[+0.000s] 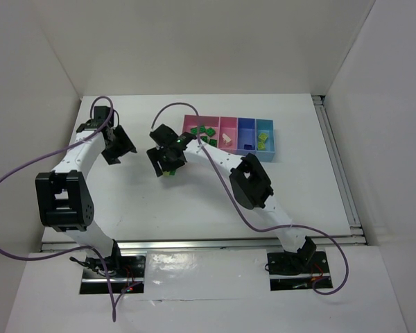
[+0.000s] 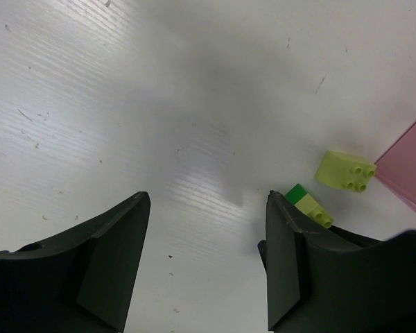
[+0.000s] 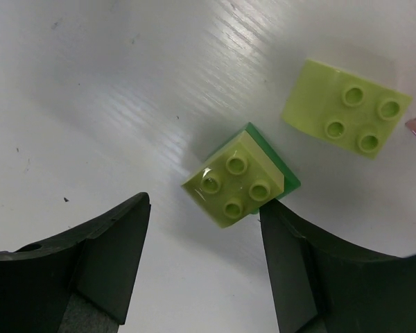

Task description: Sort the legos into containers by color

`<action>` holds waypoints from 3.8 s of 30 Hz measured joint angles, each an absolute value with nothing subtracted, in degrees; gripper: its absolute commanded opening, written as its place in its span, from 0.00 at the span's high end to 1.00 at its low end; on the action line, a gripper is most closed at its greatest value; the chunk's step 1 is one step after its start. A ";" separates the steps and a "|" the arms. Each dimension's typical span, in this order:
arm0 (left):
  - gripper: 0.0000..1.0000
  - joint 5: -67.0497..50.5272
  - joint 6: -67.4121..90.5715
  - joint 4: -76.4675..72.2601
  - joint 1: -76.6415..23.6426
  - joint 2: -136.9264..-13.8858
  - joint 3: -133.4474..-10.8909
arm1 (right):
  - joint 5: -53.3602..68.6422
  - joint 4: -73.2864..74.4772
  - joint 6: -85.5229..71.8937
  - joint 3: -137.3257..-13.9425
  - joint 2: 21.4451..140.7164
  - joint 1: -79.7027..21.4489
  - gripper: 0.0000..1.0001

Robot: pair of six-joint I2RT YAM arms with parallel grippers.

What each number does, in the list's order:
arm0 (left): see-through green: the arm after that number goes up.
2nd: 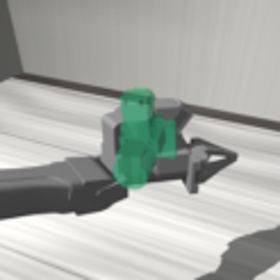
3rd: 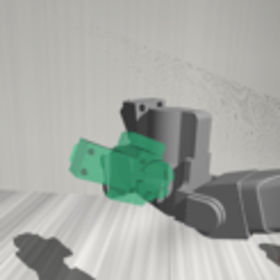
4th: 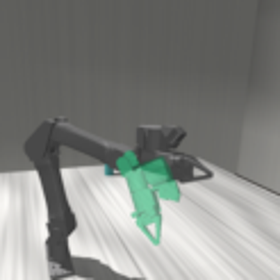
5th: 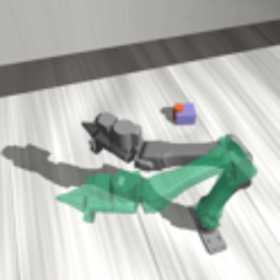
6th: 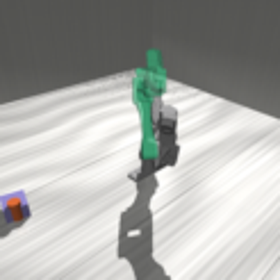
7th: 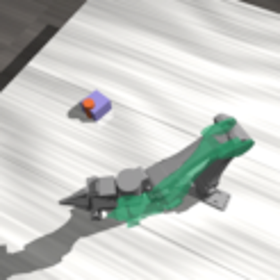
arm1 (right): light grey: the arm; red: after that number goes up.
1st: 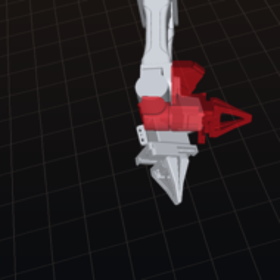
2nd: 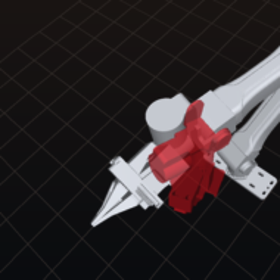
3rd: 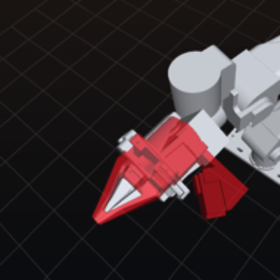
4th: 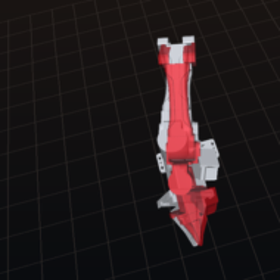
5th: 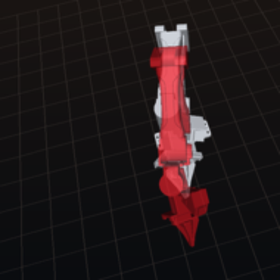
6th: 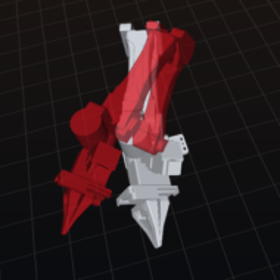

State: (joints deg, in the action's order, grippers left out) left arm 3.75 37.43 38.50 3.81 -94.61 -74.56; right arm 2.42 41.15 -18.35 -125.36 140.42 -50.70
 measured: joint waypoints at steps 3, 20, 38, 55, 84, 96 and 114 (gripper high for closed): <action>0.29 3.66 37.41 38.50 4.03 -94.61 -74.13 | 2.50 40.95 -18.26 -126.15 141.03 -50.98 0.27; 0.29 2.04 36.21 37.95 4.05 -94.61 -73.58 | 3.49 37.17 -17.17 -130.02 144.90 -51.03 0.25; 0.29 -2.26 35.44 36.75 4.05 -94.61 -72.82 | -11.07 36.38 -18.02 -117.54 138.06 -51.11 0.22; 0.30 -2.68 34.59 36.34 4.05 -94.61 -72.82 | -8.08 35.09 -16.16 -127.94 143.22 -50.00 0.35; 0.29 -29.98 28.45 26.61 4.12 -92.25 -66.85 | 25.34 25.56 -15.97 -97.62 111.90 -40.42 0.90; 0.19 -54.78 25.28 15.31 -2.22 -87.64 -64.51 | 51.00 17.32 -22.26 -85.73 104.07 -29.89 0.90; 0.20 -27.05 10.90 22.50 -20.25 -82.28 -69.56 | 59.72 11.22 -40.03 -84.20 105.27 -24.82 0.90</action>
State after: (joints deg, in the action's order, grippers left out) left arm -27.05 10.90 22.50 -20.25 -82.28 -69.56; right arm 59.72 11.22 -40.03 -84.20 105.27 -24.82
